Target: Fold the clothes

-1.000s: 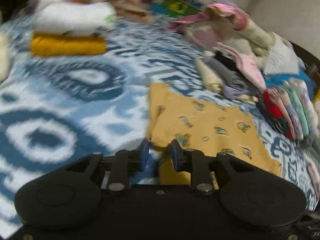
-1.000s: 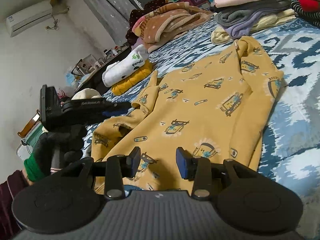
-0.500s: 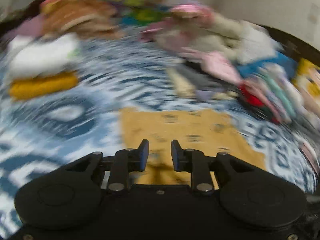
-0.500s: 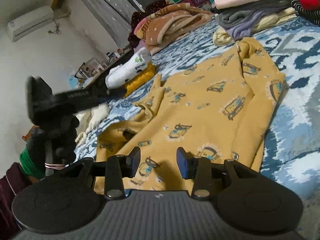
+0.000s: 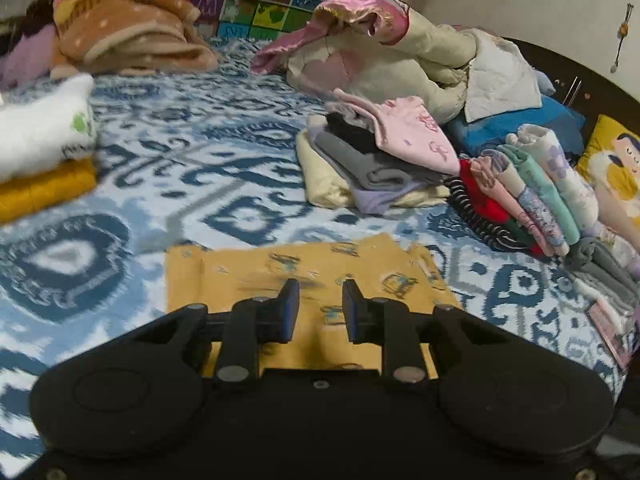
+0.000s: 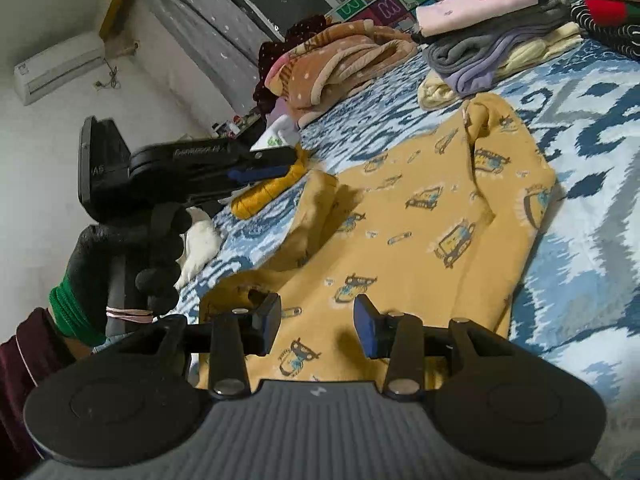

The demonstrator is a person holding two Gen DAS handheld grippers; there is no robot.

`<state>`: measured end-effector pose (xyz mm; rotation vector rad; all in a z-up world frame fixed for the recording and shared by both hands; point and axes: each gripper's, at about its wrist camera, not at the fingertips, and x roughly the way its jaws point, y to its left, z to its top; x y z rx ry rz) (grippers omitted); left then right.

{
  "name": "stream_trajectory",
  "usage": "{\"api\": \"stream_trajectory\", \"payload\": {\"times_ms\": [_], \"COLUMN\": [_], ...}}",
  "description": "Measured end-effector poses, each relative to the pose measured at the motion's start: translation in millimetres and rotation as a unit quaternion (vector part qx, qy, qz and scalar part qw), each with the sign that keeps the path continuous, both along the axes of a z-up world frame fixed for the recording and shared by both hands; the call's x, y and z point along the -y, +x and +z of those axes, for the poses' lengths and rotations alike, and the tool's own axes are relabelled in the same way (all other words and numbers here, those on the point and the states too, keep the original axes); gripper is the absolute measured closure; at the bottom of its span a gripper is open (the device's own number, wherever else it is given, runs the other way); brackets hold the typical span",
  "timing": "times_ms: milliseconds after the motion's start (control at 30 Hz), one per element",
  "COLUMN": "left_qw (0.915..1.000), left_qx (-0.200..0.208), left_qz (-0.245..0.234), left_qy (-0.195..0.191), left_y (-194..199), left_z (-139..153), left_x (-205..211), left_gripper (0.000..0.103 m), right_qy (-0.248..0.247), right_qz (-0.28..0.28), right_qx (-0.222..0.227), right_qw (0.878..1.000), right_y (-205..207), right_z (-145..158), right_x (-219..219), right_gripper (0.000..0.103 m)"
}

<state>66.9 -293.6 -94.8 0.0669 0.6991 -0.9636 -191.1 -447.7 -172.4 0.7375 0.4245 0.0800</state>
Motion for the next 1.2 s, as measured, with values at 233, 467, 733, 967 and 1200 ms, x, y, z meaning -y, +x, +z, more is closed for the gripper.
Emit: {"api": "stream_trajectory", "payload": {"times_ms": [233,467,733,967,1200], "left_qw": [0.9976,0.9909,0.989,0.9922,0.984], "left_qx": [0.0,0.021,0.048,0.091,0.138], "left_qz": [0.02,-0.02,-0.034,0.015,0.101], "left_qy": [0.066,0.131,0.136,0.084,0.05], "left_y": [32.6,48.0,39.3,11.7,-5.8], "left_z": [-19.3,-48.5,-43.7,6.6,52.9], "left_x": [-4.7,41.7,45.9,-0.8,-73.3], "left_gripper": [0.074,0.06,0.101,0.101,0.101], "right_qy": [0.022,0.021,0.022,0.015,0.013], "right_qz": [-0.002,-0.003,-0.008,-0.015,-0.025], "right_qx": [0.004,-0.007,-0.015,-0.012,-0.012], "right_qw": [1.0,1.0,1.0,1.0,1.0], "right_y": [-0.7,2.0,3.1,0.5,-0.9], "right_z": [-0.2,-4.3,-9.0,-7.0,-8.2], "right_x": [8.5,10.4,13.2,14.3,18.7], "right_gripper": [0.061,0.061,0.061,0.061,0.061]}}
